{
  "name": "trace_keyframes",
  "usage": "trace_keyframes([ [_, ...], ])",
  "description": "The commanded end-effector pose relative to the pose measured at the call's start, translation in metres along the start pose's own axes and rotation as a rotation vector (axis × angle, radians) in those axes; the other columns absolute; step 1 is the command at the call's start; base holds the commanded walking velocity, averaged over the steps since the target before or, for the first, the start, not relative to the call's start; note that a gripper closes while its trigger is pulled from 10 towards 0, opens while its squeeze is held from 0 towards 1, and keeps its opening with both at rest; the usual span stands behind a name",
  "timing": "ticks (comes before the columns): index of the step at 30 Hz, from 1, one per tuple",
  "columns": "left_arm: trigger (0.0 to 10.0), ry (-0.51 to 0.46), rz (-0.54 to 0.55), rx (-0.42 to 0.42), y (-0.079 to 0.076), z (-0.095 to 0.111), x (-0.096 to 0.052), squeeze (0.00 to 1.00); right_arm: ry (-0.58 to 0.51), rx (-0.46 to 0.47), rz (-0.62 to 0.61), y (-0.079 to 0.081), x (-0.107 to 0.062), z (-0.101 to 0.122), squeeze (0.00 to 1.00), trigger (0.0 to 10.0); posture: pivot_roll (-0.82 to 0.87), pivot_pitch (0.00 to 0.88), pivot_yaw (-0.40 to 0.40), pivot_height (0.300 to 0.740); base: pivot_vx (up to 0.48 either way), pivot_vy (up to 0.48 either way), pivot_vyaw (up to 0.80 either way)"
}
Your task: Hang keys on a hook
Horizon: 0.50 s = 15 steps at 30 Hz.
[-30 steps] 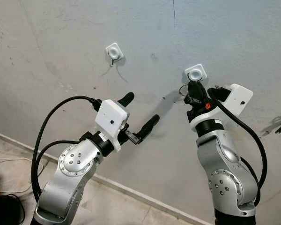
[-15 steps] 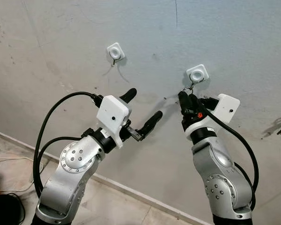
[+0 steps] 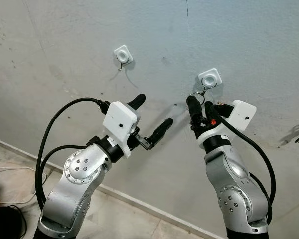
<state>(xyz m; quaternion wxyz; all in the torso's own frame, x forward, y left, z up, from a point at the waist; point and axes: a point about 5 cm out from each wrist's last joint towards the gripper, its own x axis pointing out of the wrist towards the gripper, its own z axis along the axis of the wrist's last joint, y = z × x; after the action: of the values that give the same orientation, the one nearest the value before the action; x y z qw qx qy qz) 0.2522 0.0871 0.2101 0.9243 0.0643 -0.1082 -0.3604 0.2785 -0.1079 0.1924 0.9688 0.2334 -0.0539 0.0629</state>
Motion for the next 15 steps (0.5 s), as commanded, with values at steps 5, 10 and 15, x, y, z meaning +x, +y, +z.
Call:
trace_keyframes([
  [5, 10.0, 0.013, -0.021, -0.001, -0.003, -0.003, -0.001, 0.00, 0.005, 0.012, -0.011, 0.001, -0.003, -0.005, 1.00, 10.0, 0.18, 0.000, -0.050, 0.740, 0.000, 0.000, 0.00],
  [10, 10.0, 0.006, -0.026, -0.006, -0.004, -0.002, 0.000, 0.00, -0.001, -0.060, -0.016, -0.006, -0.008, -0.002, 1.00, 10.0, 0.17, 0.000, -0.051, 0.740, 0.000, 0.000, 0.00],
  [15, 10.0, 0.004, -0.030, -0.008, -0.004, -0.003, 0.001, 0.00, 0.001, -0.142, -0.021, -0.015, -0.015, -0.001, 1.00, 10.0, 0.17, 0.000, -0.053, 0.740, 0.000, 0.000, 0.00],
])
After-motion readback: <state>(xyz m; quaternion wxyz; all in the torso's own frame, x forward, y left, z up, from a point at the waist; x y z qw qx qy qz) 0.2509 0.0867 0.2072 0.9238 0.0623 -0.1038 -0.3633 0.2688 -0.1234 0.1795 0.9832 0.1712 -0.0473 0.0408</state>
